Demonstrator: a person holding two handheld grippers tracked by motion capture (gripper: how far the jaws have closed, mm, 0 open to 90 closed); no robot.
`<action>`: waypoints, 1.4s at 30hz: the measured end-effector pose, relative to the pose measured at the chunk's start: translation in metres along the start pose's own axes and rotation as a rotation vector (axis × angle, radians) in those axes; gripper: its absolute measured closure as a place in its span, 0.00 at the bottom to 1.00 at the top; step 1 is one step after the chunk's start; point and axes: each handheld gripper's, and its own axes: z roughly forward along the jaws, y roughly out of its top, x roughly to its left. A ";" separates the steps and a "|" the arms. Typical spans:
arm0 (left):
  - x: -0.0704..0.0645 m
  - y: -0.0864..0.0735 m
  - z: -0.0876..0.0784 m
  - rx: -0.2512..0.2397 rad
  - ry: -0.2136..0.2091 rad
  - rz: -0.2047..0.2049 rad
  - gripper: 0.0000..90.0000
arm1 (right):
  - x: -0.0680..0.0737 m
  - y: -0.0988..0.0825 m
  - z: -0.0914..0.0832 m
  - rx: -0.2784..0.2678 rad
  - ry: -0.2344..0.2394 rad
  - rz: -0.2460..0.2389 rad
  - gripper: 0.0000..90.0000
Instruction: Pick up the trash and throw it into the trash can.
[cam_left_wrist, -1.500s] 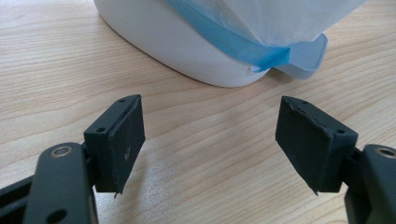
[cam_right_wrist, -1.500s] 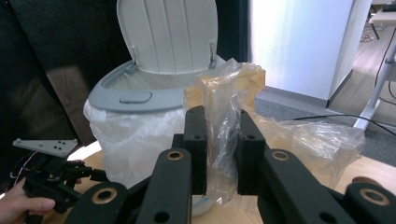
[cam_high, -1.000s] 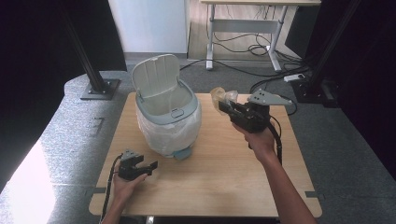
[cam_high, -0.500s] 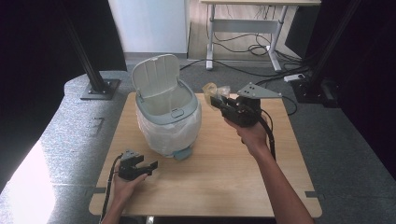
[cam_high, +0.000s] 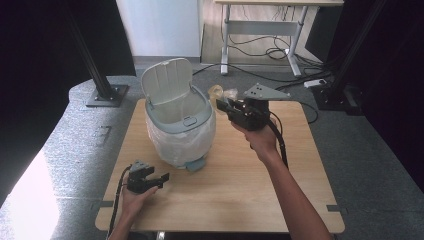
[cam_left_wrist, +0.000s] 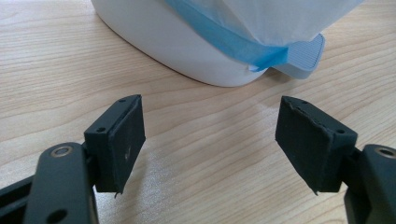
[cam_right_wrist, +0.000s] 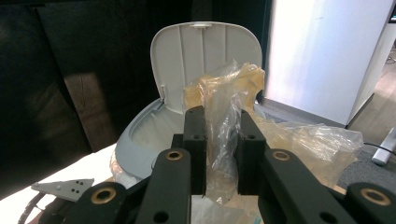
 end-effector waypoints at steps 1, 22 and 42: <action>0.000 0.000 0.000 0.001 -0.001 0.000 0.27 | 0.000 0.000 0.000 0.000 0.000 0.000 0.87; 0.000 0.000 0.000 0.005 -0.008 0.003 0.27 | 0.008 0.013 0.019 -0.001 0.014 -0.013 0.87; 0.001 0.000 0.000 0.004 -0.014 -0.004 0.27 | 0.016 0.024 0.040 0.000 0.028 -0.023 0.87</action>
